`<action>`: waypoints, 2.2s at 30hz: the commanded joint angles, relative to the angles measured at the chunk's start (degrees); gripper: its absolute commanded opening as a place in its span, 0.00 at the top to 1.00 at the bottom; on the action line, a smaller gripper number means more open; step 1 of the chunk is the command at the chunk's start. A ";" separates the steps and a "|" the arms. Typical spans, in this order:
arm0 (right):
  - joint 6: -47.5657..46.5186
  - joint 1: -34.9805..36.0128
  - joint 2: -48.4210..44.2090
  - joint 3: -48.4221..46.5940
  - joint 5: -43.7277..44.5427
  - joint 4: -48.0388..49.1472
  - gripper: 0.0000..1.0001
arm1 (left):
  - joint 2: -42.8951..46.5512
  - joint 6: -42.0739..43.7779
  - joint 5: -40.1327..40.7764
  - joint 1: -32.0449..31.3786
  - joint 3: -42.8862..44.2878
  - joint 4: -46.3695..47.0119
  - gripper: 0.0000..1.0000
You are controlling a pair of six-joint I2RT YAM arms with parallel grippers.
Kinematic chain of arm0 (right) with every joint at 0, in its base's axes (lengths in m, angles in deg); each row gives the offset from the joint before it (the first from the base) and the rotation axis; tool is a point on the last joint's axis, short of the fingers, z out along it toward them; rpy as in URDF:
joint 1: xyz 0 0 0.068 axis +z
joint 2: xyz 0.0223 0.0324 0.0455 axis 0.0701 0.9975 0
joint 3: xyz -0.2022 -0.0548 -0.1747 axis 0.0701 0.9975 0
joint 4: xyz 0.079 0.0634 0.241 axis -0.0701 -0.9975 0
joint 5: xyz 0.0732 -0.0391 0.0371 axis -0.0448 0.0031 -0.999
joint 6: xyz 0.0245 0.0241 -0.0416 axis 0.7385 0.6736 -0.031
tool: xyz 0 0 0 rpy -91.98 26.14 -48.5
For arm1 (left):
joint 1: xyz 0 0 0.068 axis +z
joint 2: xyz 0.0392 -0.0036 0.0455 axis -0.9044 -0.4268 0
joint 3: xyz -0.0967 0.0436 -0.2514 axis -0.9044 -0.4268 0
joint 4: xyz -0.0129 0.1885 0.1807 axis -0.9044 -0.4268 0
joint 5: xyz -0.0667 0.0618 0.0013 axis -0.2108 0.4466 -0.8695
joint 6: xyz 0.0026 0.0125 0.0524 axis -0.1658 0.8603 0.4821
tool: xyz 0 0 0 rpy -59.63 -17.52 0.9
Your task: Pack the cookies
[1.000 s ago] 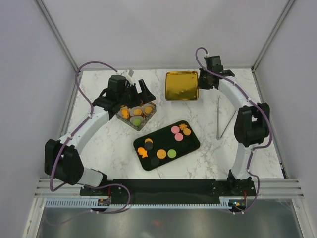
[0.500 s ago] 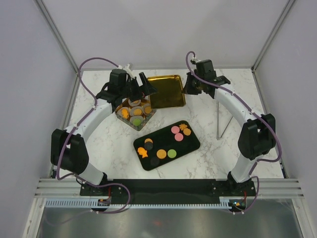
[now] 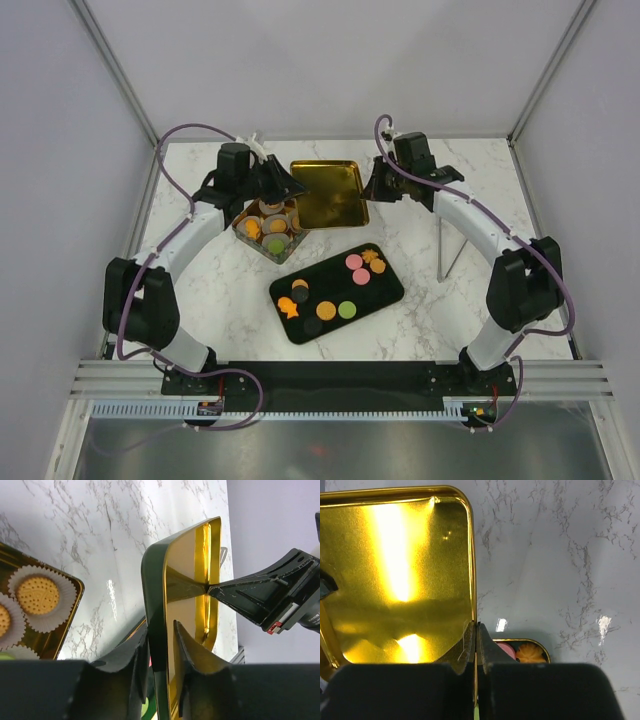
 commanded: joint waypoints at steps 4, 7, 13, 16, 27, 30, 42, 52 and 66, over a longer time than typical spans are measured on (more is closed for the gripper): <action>-1.09 3.24 -3.58 1.00 0.23 5.61 0.92 | 3.20 -2.14 -4.51 -0.02 -2.10 2.65 0.98; -5.30 5.79 -6.29 2.66 8.72 6.39 0.65 | 3.99 -1.97 -4.60 0.25 -2.02 0.98 0.98; -19.19 16.68 -15.96 9.86 25.00 12.80 0.31 | 4.70 -0.91 -5.30 1.65 0.18 -4.82 0.98; -24.13 21.69 -19.04 13.03 29.77 15.00 0.28 | 4.53 -1.00 -6.27 2.44 0.80 -6.40 0.98; -40.56 40.40 -20.29 22.09 46.36 19.23 0.16 | 4.88 -1.35 -8.56 4.46 0.80 -7.98 0.98; -44.78 43.84 -17.48 22.53 50.51 21.43 0.15 | 5.14 -1.35 -8.91 4.55 0.89 -8.07 0.98; -62.88 45.70 -4.12 23.76 64.57 43.54 0.17 | 6.98 -1.09 -10.58 5.35 0.27 -9.22 0.98; -72.55 45.09 -1.48 25.09 66.07 56.67 0.31 | 9.36 -0.56 -12.51 5.70 -1.31 -10.36 0.98; -76.08 44.73 -1.29 21.92 67.13 56.69 1.00 | 11.29 0.05 -13.40 7.62 0.35 -10.89 0.50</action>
